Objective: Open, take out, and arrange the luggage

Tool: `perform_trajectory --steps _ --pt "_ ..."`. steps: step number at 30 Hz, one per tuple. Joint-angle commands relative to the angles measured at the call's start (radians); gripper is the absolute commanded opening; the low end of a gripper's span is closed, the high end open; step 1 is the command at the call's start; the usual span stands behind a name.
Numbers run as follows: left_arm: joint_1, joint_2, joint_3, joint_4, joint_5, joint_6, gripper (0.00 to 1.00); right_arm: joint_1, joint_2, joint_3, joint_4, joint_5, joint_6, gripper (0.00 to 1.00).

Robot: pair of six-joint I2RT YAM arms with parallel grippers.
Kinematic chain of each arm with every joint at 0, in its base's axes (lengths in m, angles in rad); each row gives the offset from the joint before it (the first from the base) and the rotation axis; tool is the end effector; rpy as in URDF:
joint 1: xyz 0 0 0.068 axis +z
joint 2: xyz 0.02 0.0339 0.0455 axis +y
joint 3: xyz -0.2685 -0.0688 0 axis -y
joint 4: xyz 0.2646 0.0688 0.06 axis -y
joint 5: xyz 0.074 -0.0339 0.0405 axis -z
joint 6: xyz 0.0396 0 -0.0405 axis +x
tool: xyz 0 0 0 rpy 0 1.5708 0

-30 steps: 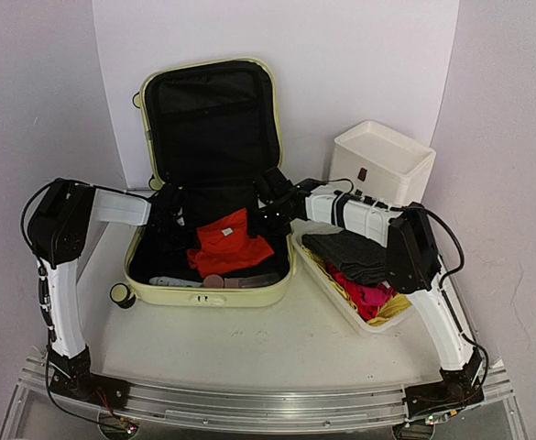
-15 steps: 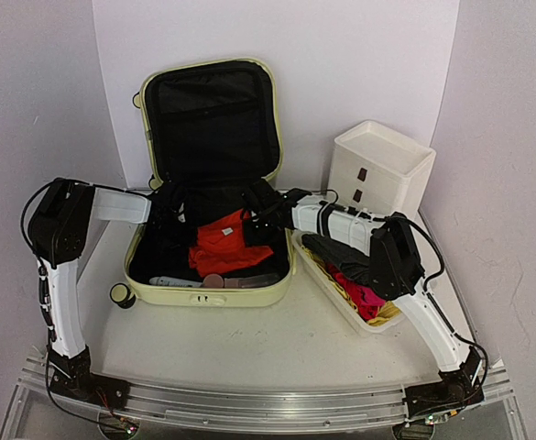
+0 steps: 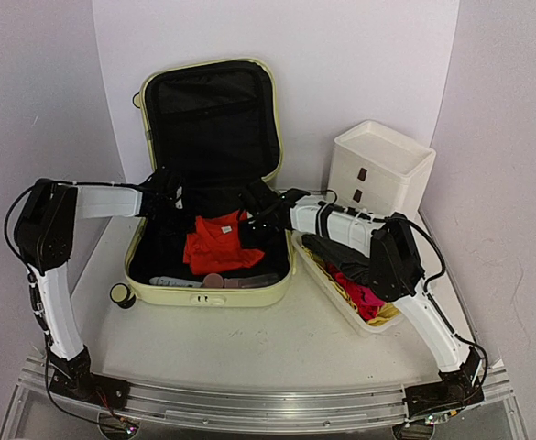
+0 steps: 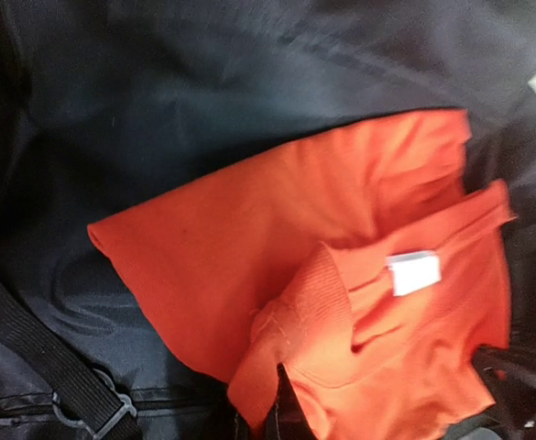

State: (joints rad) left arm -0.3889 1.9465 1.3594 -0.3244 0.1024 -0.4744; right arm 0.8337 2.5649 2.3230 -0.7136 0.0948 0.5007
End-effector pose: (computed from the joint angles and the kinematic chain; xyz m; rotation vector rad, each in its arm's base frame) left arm 0.4070 -0.1712 0.1770 -0.0641 2.5417 -0.4822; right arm 0.3938 0.4283 0.1621 -0.3879 2.5422 0.4097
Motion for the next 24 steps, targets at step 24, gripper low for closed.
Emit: perform_trajectory --steps 24 --pt "0.028 0.009 0.108 -0.06 0.011 0.084 0.0 0.056 -0.227 -0.25 0.1 0.056 0.259 0.28"
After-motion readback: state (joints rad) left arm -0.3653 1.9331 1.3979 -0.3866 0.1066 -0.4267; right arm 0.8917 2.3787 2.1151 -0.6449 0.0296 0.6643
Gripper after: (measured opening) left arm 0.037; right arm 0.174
